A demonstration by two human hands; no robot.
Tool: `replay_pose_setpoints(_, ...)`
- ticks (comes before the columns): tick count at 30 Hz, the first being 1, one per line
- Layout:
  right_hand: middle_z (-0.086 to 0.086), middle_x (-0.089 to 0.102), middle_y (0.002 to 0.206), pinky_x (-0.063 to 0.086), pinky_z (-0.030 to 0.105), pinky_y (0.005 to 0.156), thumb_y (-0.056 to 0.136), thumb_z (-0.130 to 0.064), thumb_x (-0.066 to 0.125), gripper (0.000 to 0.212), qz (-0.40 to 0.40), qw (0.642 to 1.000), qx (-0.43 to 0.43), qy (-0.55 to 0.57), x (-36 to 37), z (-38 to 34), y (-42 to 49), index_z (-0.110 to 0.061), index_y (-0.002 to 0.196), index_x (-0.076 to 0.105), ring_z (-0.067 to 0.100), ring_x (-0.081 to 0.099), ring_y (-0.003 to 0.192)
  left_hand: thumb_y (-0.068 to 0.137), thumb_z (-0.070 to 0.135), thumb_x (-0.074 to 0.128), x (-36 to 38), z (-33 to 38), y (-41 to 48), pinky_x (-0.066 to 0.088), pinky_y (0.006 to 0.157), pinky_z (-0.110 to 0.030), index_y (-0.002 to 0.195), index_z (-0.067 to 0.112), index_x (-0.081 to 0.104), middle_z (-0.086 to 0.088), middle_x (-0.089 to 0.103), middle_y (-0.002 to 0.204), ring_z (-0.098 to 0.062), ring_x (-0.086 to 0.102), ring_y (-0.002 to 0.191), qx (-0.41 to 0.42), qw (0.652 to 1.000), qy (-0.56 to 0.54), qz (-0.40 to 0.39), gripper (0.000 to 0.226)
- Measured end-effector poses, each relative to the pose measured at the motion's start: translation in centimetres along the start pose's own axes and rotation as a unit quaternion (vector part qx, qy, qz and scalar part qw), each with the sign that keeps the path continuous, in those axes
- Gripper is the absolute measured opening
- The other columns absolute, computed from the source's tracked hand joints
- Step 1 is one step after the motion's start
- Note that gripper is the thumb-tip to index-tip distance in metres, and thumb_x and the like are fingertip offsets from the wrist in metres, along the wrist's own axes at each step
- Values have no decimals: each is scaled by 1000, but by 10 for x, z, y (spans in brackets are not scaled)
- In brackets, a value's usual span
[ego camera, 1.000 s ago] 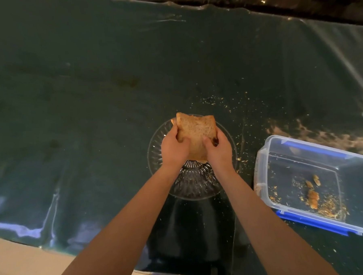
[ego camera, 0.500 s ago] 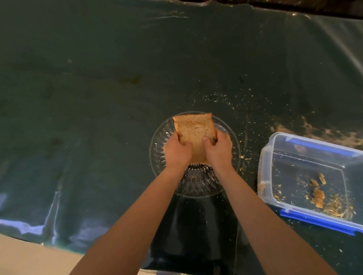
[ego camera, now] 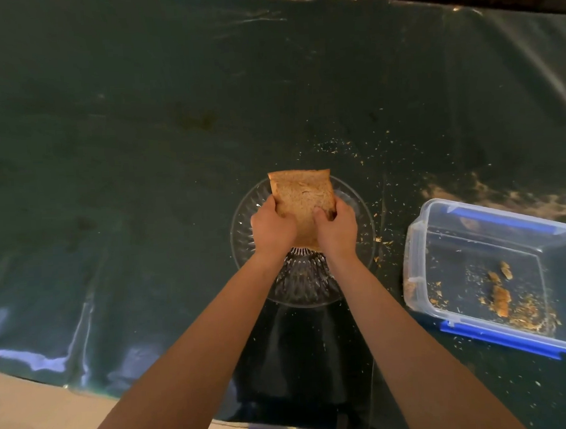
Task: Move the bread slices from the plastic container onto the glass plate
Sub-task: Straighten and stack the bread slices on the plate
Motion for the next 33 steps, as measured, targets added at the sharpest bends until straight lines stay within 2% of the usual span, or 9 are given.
replay_pose_setpoints(5, 10, 52, 128, 36, 27, 93, 87, -14, 53, 44, 28, 999, -25, 9, -3, 3, -7, -11, 130, 47, 25, 45, 121, 87, 1, 46, 0, -2, -10, 41, 52, -5, 133, 9, 47, 2, 57, 104, 3, 48, 67, 7, 1000, 0, -2, 47)
replay_pose_setpoints(6, 10, 52, 127, 35, 25, 92, 87, -14, 53, 44, 32, 999, -30, 8, -4, 3, -8, -11, 131, 47, 24, 45, 121, 87, 1, 46, 0, -2, -12, 44, 60, -4, 133, 9, 47, 2, 58, 108, 0, 52, 74, 4, 1000, 4, -5, 47)
replay_pose_setpoints(8, 9, 52, 127, 34, 25, 92, 87, -13, 53, 44, 38, 999, -38, 7, -7, 5, -12, -12, 131, 47, 24, 45, 121, 86, 2, 47, 0, -2, -17, 46, 82, -17, 135, 7, 45, -5, 60, 121, -12, 57, 98, -2, 1000, 3, -10, 49)
replay_pose_setpoints(9, 9, 52, 127, 33, 25, 93, 87, -13, 53, 45, 39, 998, -40, 6, -8, 5, -13, -12, 131, 47, 23, 44, 122, 86, 2, 47, 0, -3, -18, 46, 84, -23, 135, 7, 46, -6, 60, 122, -14, 56, 100, -4, 1000, 2, -10, 49)
replay_pose_setpoints(16, 10, 50, 132, 35, 33, 102, 88, -13, 53, 46, 32, 998, -55, -22, -16, 1, -15, -10, 134, 45, 24, 40, 127, 84, 1, 47, 3, -8, -25, 46, 66, -20, 113, 8, 57, 4, 57, 90, -9, 53, 77, -14, 1000, -26, 3, 32)
replay_pose_setpoints(21, 11, 50, 130, 36, 32, 102, 88, -14, 53, 45, 20, 997, -61, -41, -20, 2, -14, -10, 133, 47, 25, 42, 125, 85, 4, 48, 6, -10, -31, 49, 80, -29, 118, 8, 55, 1, 59, 101, -19, 57, 100, -26, 999, -25, 1, 34)
replay_pose_setpoints(25, 12, 50, 129, 38, 34, 101, 89, -16, 52, 43, -5, 998, -34, -51, -14, 8, -9, -8, 131, 47, 26, 44, 123, 85, 8, 47, 10, -13, -25, 46, 98, -47, 128, 6, 49, -10, 59, 123, -31, 51, 118, -33, 999, 18, -13, 43)
replay_pose_setpoints(30, 12, 51, 126, 36, 26, 93, 90, -19, 52, 41, -10, 999, -28, -28, -7, 9, -9, -8, 129, 46, 23, 47, 119, 84, 6, 43, 7, -13, -13, 43, 103, -46, 135, 7, 44, -12, 53, 132, -31, 46, 124, -52, 998, 16, -30, 51)
replay_pose_setpoints(33, 12, 53, 124, 38, 28, 95, 90, -19, 53, 40, 1, 999, -30, -17, -4, 5, -9, -6, 127, 48, 24, 47, 118, 85, 5, 41, 4, -12, -4, 44, 102, -46, 133, 8, 46, -11, 55, 129, -31, 44, 126, -59, 997, 18, -49, 49)
Point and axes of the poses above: each hand's wrist, its own y-axis towards the middle knuckle, its own x-axis out of the palm, z = x × y, the point moved 7 cm from there along y, towards the middle knuckle
